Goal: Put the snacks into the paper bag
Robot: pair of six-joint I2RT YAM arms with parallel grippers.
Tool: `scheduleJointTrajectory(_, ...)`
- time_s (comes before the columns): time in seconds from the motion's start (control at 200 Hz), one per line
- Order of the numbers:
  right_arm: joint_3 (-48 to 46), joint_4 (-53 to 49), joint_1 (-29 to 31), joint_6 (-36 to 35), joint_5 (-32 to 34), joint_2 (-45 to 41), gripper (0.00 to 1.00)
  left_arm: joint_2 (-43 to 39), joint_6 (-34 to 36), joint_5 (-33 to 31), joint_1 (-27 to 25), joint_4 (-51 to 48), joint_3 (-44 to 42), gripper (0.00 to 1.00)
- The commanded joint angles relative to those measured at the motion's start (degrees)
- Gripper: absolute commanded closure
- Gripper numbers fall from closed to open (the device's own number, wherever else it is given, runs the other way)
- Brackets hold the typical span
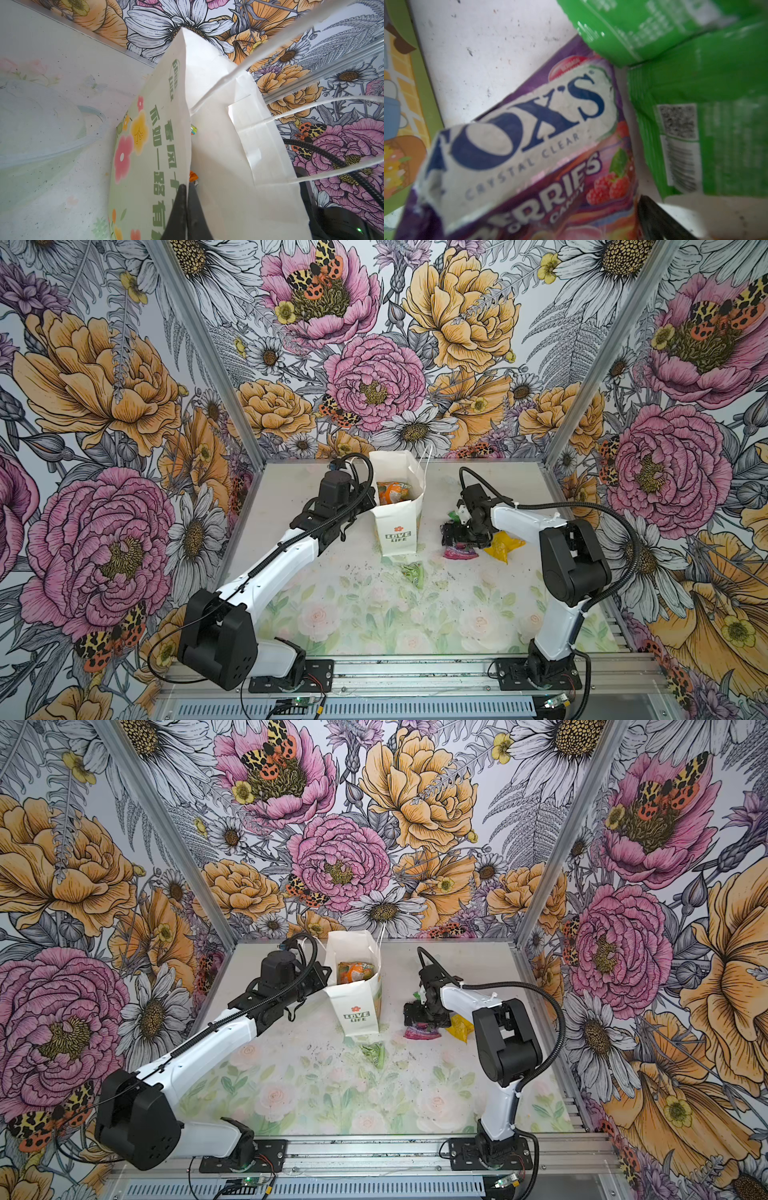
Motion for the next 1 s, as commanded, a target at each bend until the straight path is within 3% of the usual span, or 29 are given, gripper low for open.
scheduleJointTrajectory(0.0, 0.3, 1.1, -0.3, -0.2, 0.0, 1.4, 0.0, -0.8, 0.5, 0.5, 0.5, 0.7, -0.2, 1.0)
scheduleJointTrajectory(0.53, -0.5, 1.5, -0.2, -0.3, -0.3, 1.5, 0.03, -1.3, 0.4, 0.1, 0.4, 0.5, -0.3, 1.0)
scheduleJointTrajectory(0.996, -0.4, 1.4, -0.2, 0.9, -0.6, -1.0, 0.38, -2.6, 0.8, -0.3, 0.4, 0.0, -0.9, 1.0)
